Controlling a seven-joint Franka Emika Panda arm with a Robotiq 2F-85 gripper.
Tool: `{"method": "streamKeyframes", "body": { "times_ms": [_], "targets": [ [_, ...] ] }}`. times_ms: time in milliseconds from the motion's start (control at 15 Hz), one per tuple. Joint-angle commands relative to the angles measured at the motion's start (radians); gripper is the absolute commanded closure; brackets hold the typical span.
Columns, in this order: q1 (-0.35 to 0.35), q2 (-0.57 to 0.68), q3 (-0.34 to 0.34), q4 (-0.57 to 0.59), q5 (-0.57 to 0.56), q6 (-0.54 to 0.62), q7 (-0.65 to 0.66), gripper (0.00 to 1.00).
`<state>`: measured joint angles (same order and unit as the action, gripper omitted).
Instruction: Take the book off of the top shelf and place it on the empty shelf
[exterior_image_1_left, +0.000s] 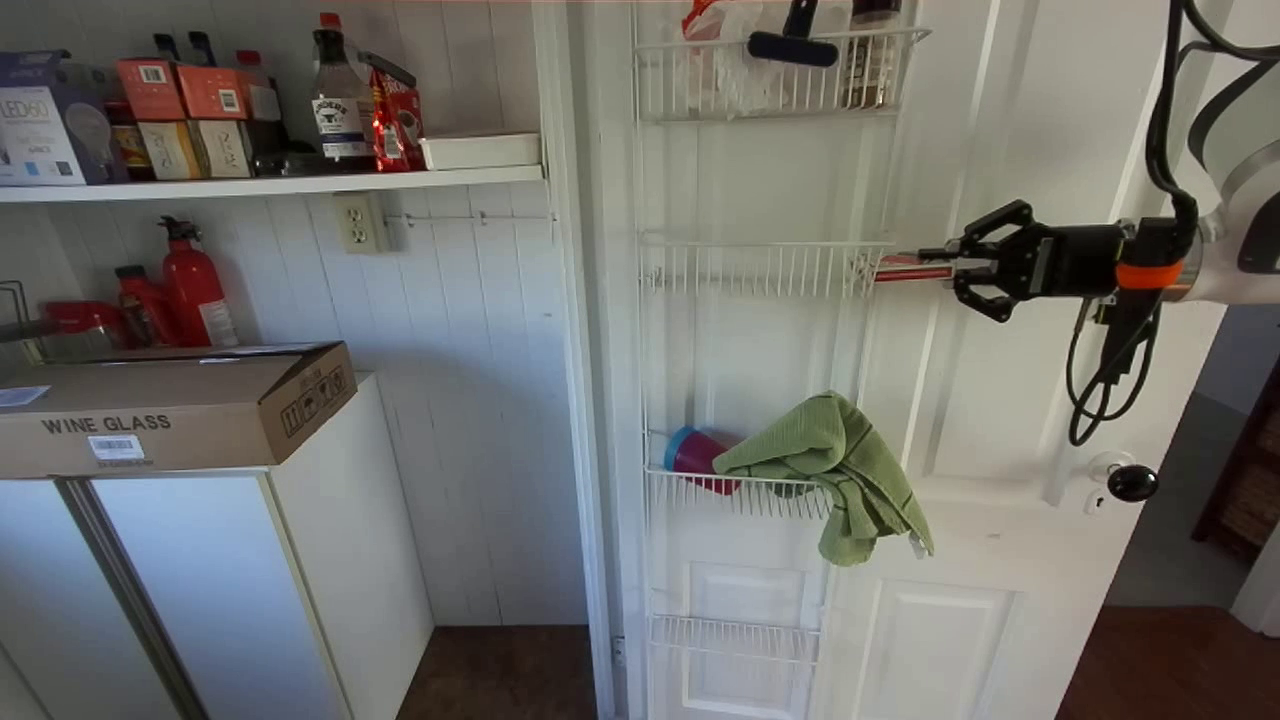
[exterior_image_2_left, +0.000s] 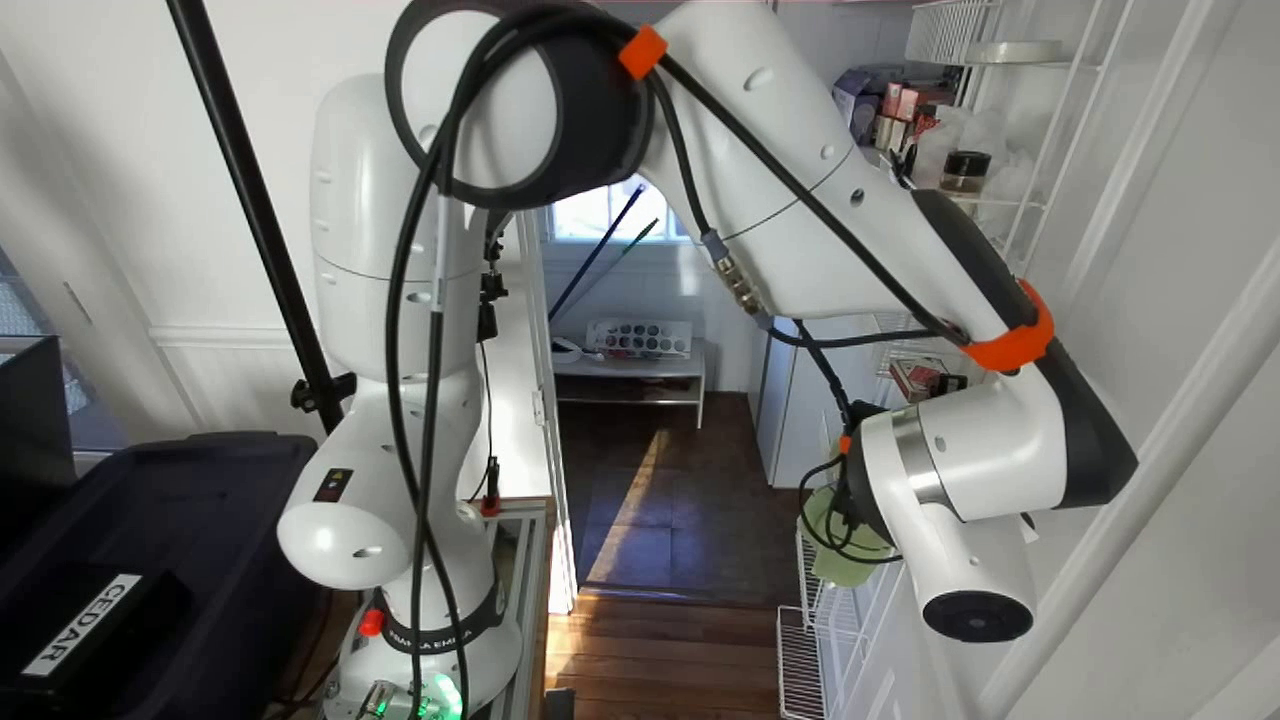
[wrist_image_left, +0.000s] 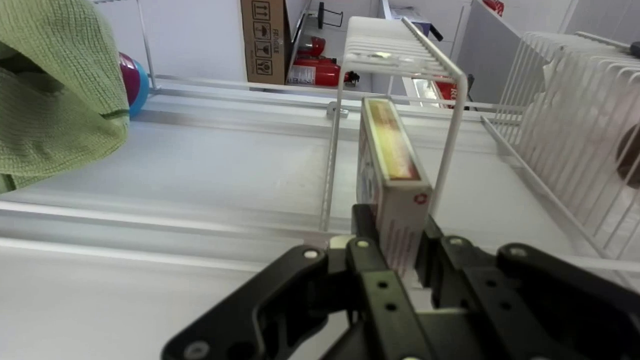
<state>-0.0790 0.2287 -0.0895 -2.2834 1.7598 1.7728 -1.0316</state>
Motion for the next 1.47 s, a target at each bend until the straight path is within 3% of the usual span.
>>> {"method": "streamKeyframes", "body": {
  "times_ms": [0, 800, 867, 1000, 1267, 1333, 1400],
  "targets": [
    [0.023, 0.028, 0.013, 0.021, 0.043, 0.003, 0.002, 0.95],
    [0.073, 0.06, 0.042, 0.028, 0.138, 0.016, 0.0, 0.95],
    [0.075, 0.06, 0.044, 0.028, 0.144, 0.017, 0.002, 0.85],
    [0.08, 0.06, 0.043, 0.027, 0.146, 0.018, 0.004, 0.53],
    [0.075, 0.047, 0.036, 0.02, 0.139, 0.012, 0.012, 0.25],
    [0.073, 0.045, 0.034, 0.021, 0.14, 0.01, 0.01, 0.32],
    [0.07, 0.043, 0.032, 0.021, 0.14, 0.008, 0.013, 0.61]
  ]
}}
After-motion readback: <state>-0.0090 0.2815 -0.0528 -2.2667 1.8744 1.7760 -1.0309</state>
